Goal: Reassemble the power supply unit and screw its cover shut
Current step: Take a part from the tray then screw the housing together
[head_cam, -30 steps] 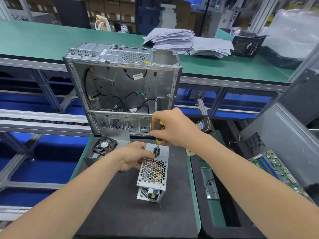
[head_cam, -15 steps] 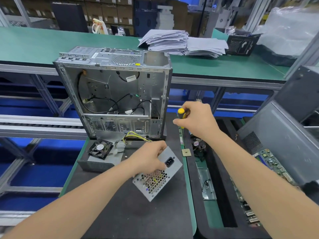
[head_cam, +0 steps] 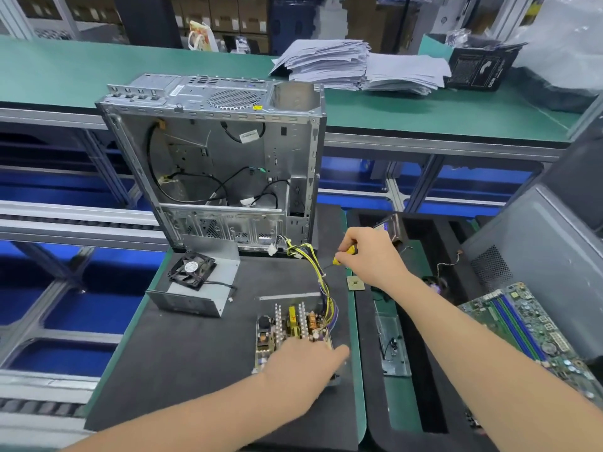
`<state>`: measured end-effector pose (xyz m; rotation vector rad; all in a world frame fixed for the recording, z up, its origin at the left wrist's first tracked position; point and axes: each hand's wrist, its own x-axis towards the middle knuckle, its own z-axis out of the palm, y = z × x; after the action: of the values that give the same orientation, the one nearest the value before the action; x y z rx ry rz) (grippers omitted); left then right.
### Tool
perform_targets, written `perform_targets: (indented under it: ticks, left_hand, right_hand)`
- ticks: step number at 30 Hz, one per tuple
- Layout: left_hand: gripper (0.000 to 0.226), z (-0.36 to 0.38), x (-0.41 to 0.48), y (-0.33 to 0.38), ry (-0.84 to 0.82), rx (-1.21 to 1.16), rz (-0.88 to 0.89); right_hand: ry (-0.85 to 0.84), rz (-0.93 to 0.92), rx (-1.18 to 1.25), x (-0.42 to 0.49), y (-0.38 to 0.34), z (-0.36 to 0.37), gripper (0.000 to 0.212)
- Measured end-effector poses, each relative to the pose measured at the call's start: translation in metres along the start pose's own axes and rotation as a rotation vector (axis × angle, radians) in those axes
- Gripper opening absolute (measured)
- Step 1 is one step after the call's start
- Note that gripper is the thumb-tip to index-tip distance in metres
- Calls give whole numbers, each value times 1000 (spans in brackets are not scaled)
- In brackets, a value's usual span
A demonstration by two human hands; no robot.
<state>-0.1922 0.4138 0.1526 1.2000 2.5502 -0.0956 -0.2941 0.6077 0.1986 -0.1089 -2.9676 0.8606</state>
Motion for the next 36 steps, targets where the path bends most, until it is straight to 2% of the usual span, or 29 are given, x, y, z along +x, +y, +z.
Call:
perform_targets:
  ticks: [5, 9, 11, 13, 15, 17, 20, 21, 22, 24, 26, 28, 30, 32, 36]
  left_hand:
    - [81, 25, -8, -38, 46, 134, -3]
    - [51, 24, -7, -63, 23, 111, -9]
    - [34, 20, -8, -74, -28, 41, -1]
    - [22, 13, -10, -87, -106, -95, 24]
    - [27, 1, -13, -101, -164, -321, -1]
    - [30, -7, -13, -112, -25, -485, -63]
    - [17, -6, -3, -131, 325, -519, -240]
    - [9, -4, 1, -136, 394, -487, -278]
    - [11, -2, 6, -139, 425, -445, -291]
    - [25, 1, 18, -143, 420, -383, -261]
    - [33, 0, 30, -141, 384, -375, -229]
    - [30, 1, 40, -139, 298, -403, -212]
    - [21, 4, 46, -138, 234, -348, -187]
    - [18, 10, 48, -139, 253, -285, -153]
    - [19, 16, 53, -142, 234, -323, -134]
  right_hand:
    - [-21, 85, 42, 5, 15, 15, 19]
    - [-75, 161, 107, 4, 25, 35, 18]
    - [-162, 212, 224, 2, 30, 48, 7]
    - [-301, 226, 242, -1, 35, 60, 16]
    - [-460, 220, 145, -4, 39, 68, 26]
    - [-552, 282, 193, -7, 41, 72, 27]
    - [-487, 383, 426, -5, 40, 71, 25]
    - [-447, 367, 471, -4, 38, 71, 28]
    - [-422, 338, 524, -3, 34, 71, 31]
    - [-430, 278, 605, -2, 24, 71, 37]
    - [-471, 199, 589, -2, 16, 74, 38]
    - [-431, 102, 496, -2, 11, 79, 26]
    - [-348, 83, 455, -3, 11, 81, 13]
    - [-300, 95, 454, -6, 17, 81, 11]
    - [-219, 137, 380, -9, 32, 79, 13]
